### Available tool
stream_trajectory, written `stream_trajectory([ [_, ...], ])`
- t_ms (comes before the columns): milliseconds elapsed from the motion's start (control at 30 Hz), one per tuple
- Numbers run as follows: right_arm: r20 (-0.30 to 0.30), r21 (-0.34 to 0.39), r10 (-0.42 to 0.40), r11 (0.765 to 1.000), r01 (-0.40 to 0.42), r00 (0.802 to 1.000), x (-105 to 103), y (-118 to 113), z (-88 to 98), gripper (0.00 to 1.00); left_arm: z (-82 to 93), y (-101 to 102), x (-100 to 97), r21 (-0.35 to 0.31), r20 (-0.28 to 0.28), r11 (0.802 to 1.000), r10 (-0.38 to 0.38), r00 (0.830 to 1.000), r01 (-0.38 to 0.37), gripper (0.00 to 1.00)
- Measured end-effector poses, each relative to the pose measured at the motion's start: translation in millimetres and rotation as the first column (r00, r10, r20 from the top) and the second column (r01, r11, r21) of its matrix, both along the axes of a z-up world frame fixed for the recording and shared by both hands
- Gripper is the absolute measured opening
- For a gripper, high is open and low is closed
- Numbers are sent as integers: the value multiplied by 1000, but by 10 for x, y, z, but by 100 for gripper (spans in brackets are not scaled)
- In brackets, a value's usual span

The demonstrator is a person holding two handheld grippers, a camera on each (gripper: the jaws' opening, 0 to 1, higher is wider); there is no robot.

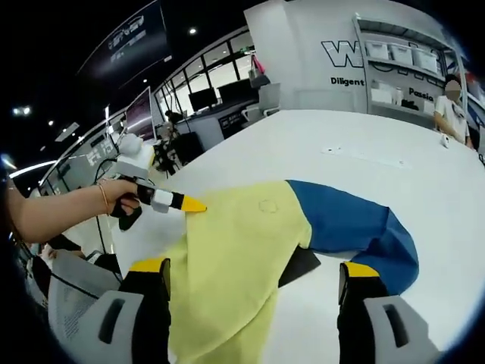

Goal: Fold the garment on the visible template until the final outline fits inside the template.

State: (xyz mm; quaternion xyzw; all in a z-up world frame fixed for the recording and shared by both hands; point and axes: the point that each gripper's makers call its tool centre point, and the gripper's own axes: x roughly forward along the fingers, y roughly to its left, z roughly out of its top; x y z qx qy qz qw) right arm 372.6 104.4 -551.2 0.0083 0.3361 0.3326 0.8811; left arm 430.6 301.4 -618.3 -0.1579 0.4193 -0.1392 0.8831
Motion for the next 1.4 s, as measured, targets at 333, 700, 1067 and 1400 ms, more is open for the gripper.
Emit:
stream_trajectory([
  [333, -37, 67, -39, 997, 42, 999, 47, -24, 25, 85, 301, -245, 24, -15, 114, 997, -72, 991, 75, 0],
  [700, -49, 109, -111, 987, 115, 993, 116, -173, 87, 82, 776, -991, -240, -54, 247, 970, -218, 944, 238, 0],
  [1067, -55, 141, -188, 971, 194, 981, 217, -297, 126, 76, 755, -1819, -675, 18, 279, 912, -399, 873, 411, 0],
  [1400, -82, 107, -206, 971, 214, 975, 220, -400, -60, 70, 516, -2163, -976, 156, 259, 834, -551, 793, 529, 0],
])
